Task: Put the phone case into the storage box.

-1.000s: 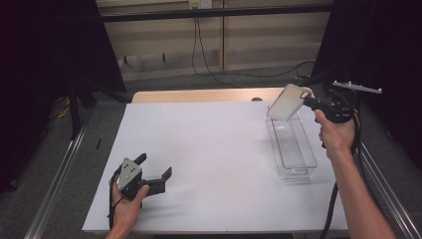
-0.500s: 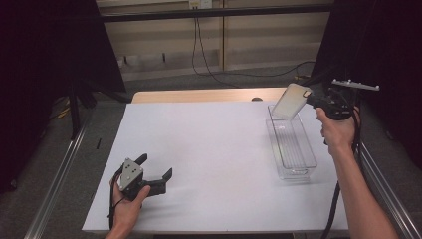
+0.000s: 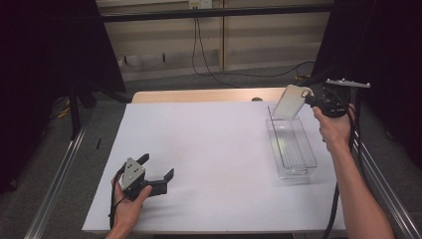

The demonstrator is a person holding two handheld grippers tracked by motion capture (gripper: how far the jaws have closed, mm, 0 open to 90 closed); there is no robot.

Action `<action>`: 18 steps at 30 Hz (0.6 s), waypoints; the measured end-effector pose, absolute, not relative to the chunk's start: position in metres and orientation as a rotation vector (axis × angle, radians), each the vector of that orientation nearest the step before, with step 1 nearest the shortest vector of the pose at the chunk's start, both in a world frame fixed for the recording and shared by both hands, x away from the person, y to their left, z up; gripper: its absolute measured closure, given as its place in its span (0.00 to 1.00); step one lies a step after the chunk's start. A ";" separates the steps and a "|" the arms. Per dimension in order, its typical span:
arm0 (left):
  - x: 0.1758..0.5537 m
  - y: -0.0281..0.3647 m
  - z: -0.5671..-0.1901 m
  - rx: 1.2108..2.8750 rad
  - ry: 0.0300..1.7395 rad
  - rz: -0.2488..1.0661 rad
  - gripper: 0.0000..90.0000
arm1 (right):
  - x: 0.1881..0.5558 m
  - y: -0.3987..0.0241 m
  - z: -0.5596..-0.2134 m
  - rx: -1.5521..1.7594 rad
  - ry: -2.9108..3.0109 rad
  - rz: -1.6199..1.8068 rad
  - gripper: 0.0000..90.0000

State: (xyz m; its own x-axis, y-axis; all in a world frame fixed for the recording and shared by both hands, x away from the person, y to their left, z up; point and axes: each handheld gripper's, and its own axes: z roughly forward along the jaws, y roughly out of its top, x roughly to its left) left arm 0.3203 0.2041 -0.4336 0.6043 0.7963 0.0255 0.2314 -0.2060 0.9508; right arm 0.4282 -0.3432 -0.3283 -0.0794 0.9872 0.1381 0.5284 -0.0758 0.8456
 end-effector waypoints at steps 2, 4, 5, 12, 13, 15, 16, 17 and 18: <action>0.320 0.204 -0.433 1.746 0.843 0.652 0.02 | 0.431 -0.344 -0.329 1.633 1.655 1.065 0.95; 0.320 0.205 -0.434 1.749 0.843 0.656 0.02 | 0.433 -0.346 -0.330 1.625 1.659 1.061 0.95; 0.320 0.205 -0.433 1.751 0.844 0.659 0.02 | 0.434 -0.347 -0.330 1.625 1.658 1.058 0.95; 0.320 0.207 -0.431 1.718 0.852 0.669 0.02 | 0.439 -0.350 -0.336 1.592 1.699 1.055 0.95; 0.320 0.208 -0.431 1.715 0.858 0.669 0.02 | 0.440 -0.350 -0.337 1.588 1.705 1.058 0.95; 0.321 0.208 -0.432 1.711 0.869 0.666 0.02 | 0.442 -0.350 -0.338 1.571 1.721 1.070 0.95; 0.321 0.209 -0.432 1.715 0.869 0.665 0.02 | 0.443 -0.349 -0.338 1.572 1.719 1.063 0.95; 0.321 0.209 -0.432 1.720 0.864 0.670 0.02 | 0.444 -0.350 -0.338 1.568 1.725 1.058 0.95; 0.321 0.209 -0.431 1.720 0.863 0.670 0.02 | 0.445 -0.350 -0.339 1.569 1.730 1.061 0.95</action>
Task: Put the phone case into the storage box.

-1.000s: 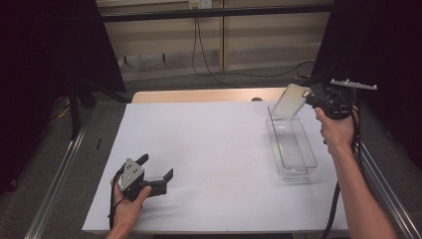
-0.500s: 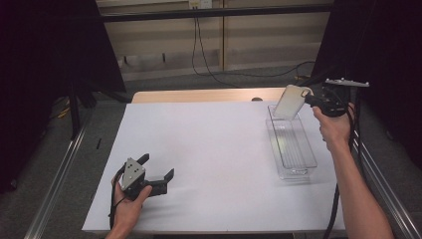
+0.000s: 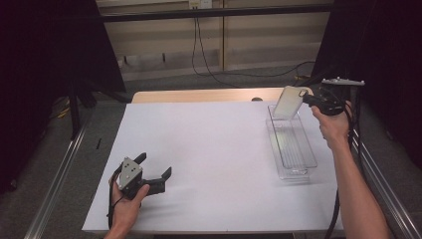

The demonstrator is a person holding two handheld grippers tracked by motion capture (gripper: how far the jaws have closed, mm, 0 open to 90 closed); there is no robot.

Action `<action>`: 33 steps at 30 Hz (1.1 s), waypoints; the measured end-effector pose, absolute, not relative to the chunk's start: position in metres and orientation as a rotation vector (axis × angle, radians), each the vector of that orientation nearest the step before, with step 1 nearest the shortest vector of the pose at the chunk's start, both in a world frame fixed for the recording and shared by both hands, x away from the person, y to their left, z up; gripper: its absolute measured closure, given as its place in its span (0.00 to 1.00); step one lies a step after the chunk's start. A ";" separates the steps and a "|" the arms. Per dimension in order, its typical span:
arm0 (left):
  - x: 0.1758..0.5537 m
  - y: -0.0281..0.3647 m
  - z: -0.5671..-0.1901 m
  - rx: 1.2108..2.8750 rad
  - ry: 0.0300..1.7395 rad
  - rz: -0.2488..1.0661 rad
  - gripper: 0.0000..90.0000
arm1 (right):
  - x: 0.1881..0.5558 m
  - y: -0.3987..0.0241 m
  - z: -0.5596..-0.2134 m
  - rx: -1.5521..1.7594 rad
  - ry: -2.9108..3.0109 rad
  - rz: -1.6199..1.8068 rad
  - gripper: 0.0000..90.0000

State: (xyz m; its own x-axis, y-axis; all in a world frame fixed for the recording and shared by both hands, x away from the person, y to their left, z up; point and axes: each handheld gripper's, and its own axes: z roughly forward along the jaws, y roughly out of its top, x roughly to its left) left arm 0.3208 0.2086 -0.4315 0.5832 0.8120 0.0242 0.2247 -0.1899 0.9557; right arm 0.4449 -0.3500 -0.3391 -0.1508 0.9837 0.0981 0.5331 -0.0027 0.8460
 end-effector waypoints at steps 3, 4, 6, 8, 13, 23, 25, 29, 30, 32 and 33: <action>0.320 0.208 -0.432 1.721 0.856 0.668 0.02 | 0.448 -0.350 -0.341 1.560 1.746 1.058 0.95; 0.320 0.207 -0.432 1.724 0.855 0.667 0.02 | 0.449 -0.350 -0.342 1.556 1.751 1.052 0.95; 0.320 0.207 -0.432 1.729 0.854 0.675 0.02 | 0.452 -0.348 -0.344 1.546 1.766 1.041 0.95; 0.321 0.207 -0.432 1.730 0.855 0.677 0.02 | 0.454 -0.347 -0.345 1.554 1.760 1.032 0.95; 0.321 0.206 -0.432 1.727 0.860 0.673 0.02 | 0.461 -0.344 -0.349 1.554 1.770 1.014 0.95; 0.321 0.208 -0.432 1.729 0.861 0.684 0.02 | 0.469 -0.340 -0.354 1.538 1.790 0.985 0.95; 0.321 0.208 -0.432 1.731 0.865 0.682 0.02 | 0.470 -0.340 -0.356 1.541 1.790 0.981 0.95; 0.323 0.207 -0.432 1.728 0.867 0.682 0.02 | 0.472 -0.339 -0.358 1.536 1.778 0.954 0.95; 0.323 0.206 -0.432 1.726 0.861 0.684 0.02 | 0.472 -0.338 -0.358 1.532 1.770 0.953 0.95; 0.323 0.205 -0.432 1.732 0.858 0.680 0.02 | 0.473 -0.337 -0.359 1.524 1.776 0.953 0.95; 0.323 0.205 -0.433 1.733 0.855 0.680 0.02 | 0.473 -0.335 -0.359 1.524 1.782 0.947 0.95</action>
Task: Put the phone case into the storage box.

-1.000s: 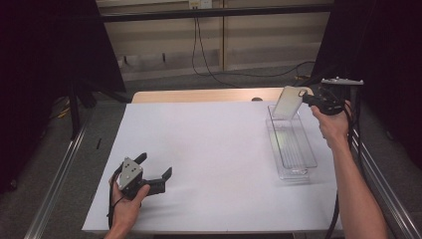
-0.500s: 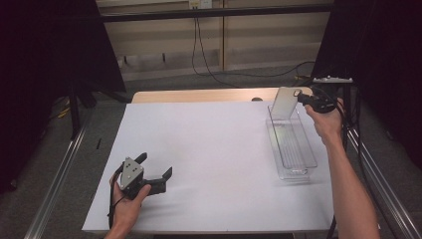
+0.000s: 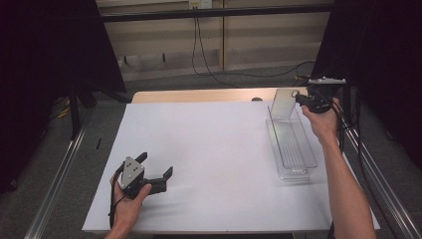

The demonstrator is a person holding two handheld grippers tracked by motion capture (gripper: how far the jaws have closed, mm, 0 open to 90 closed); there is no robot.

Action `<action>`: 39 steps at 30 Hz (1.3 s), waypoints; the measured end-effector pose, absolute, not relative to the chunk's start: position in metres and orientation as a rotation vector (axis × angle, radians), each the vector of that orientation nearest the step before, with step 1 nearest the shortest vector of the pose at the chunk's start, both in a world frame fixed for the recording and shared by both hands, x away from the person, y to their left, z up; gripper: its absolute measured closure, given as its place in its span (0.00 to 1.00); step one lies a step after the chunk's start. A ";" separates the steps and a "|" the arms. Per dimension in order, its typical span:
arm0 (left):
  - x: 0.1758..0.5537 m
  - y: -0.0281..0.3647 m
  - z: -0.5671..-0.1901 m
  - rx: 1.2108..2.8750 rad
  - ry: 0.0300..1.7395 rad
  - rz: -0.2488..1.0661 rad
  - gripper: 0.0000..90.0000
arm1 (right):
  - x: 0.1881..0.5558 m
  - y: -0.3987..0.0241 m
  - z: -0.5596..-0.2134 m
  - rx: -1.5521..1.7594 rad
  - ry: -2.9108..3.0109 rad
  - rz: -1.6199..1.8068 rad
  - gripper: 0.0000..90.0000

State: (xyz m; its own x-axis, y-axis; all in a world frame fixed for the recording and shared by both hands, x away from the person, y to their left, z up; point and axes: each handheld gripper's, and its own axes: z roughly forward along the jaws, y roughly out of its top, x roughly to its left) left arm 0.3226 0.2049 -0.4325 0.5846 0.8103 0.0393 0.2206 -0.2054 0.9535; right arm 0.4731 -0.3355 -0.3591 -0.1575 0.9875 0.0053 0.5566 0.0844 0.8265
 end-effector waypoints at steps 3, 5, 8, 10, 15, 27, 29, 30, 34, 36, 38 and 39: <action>0.321 0.205 -0.432 1.724 0.863 0.679 0.02 | 0.475 -0.333 -0.362 1.522 1.794 0.938 0.95; 0.321 0.205 -0.432 1.730 0.854 0.681 0.02 | 0.476 -0.334 -0.364 1.527 1.798 0.927 0.95; 0.321 0.206 -0.432 1.733 0.854 0.684 0.02 | 0.478 -0.334 -0.365 1.534 1.795 0.924 0.95; 0.321 0.206 -0.432 1.728 0.862 0.683 0.02 | 0.478 -0.334 -0.365 1.532 1.793 0.925 0.95; 0.321 0.205 -0.432 1.736 0.855 0.685 0.02 | 0.479 -0.334 -0.366 1.530 1.797 0.906 0.95; 0.322 0.203 -0.433 1.745 0.842 0.686 0.02 | 0.483 -0.337 -0.369 1.528 1.800 0.908 0.95; 0.322 0.203 -0.433 1.757 0.839 0.687 0.02 | 0.484 -0.339 -0.370 1.527 1.804 0.913 0.95; 0.322 0.203 -0.433 1.757 0.836 0.688 0.02 | 0.485 -0.339 -0.370 1.522 1.806 0.911 0.95; 0.322 0.203 -0.433 1.756 0.833 0.687 0.02 | 0.489 -0.338 -0.369 1.514 1.819 0.903 0.95; 0.322 0.203 -0.433 1.759 0.834 0.686 0.02 | 0.489 -0.337 -0.369 1.514 1.819 0.905 0.95; 0.322 0.203 -0.433 1.758 0.834 0.685 0.02 | 0.489 -0.338 -0.370 1.509 1.817 0.904 0.95; 0.322 0.203 -0.433 1.755 0.838 0.682 0.02 | 0.490 -0.338 -0.370 1.510 1.821 0.903 0.95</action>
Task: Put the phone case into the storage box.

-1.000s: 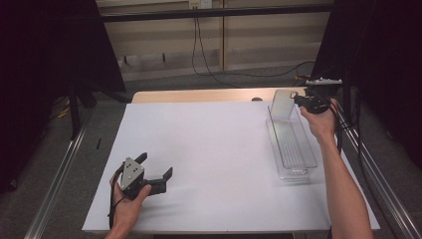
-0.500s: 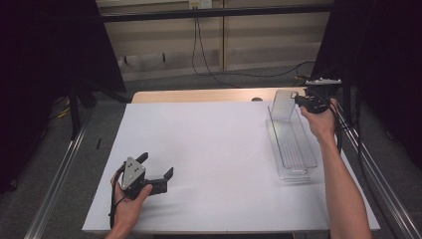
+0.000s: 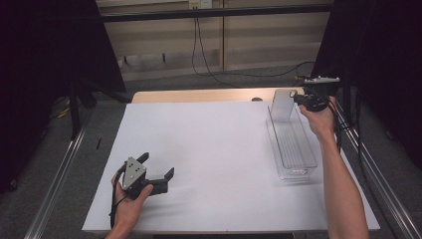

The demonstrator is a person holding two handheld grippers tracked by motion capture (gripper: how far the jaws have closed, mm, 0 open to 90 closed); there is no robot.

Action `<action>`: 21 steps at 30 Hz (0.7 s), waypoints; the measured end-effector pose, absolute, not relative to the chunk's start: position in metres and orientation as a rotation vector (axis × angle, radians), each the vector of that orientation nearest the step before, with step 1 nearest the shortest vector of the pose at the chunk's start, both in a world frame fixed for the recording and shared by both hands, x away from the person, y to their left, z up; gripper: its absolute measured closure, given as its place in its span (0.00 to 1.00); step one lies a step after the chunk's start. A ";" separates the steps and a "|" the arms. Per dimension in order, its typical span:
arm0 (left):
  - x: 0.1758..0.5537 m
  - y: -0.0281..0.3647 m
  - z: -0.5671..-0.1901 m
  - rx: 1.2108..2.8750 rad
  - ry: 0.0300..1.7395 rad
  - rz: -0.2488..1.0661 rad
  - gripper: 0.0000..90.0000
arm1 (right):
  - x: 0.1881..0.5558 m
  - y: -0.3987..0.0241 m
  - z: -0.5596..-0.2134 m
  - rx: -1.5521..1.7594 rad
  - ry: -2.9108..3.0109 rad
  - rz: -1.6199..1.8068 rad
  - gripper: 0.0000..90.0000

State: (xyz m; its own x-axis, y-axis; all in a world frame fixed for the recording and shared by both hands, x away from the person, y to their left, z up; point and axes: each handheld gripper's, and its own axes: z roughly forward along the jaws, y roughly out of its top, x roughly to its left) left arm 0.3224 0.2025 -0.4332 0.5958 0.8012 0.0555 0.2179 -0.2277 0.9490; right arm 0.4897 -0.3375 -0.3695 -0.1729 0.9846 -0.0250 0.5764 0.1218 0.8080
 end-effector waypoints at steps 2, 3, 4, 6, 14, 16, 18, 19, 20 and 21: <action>0.323 0.202 -0.433 1.755 0.838 0.680 0.02 | 0.490 -0.336 -0.369 1.500 1.826 0.891 0.95; 0.323 0.202 -0.433 1.755 0.840 0.679 0.02 | 0.491 -0.336 -0.369 1.498 1.828 0.888 0.95; 0.322 0.202 -0.433 1.754 0.840 0.679 0.02 | 0.491 -0.336 -0.369 1.495 1.828 0.884 0.95; 0.322 0.202 -0.433 1.753 0.838 0.679 0.02 | 0.492 -0.336 -0.369 1.497 1.829 0.880 0.95; 0.323 0.202 -0.434 1.754 0.842 0.679 0.02 | 0.496 -0.333 -0.368 1.483 1.842 0.879 0.95; 0.323 0.201 -0.434 1.758 0.839 0.681 0.02 | 0.496 -0.333 -0.368 1.479 1.841 0.874 0.94; 0.323 0.201 -0.434 1.758 0.838 0.678 0.02 | 0.497 -0.334 -0.368 1.485 1.837 0.879 0.94; 0.323 0.201 -0.434 1.759 0.839 0.675 0.02 | 0.497 -0.334 -0.369 1.491 1.837 0.879 0.94; 0.323 0.201 -0.434 1.759 0.837 0.673 0.02 | 0.497 -0.335 -0.369 1.497 1.836 0.884 0.94; 0.323 0.201 -0.435 1.757 0.843 0.674 0.02 | 0.497 -0.335 -0.369 1.497 1.837 0.886 0.94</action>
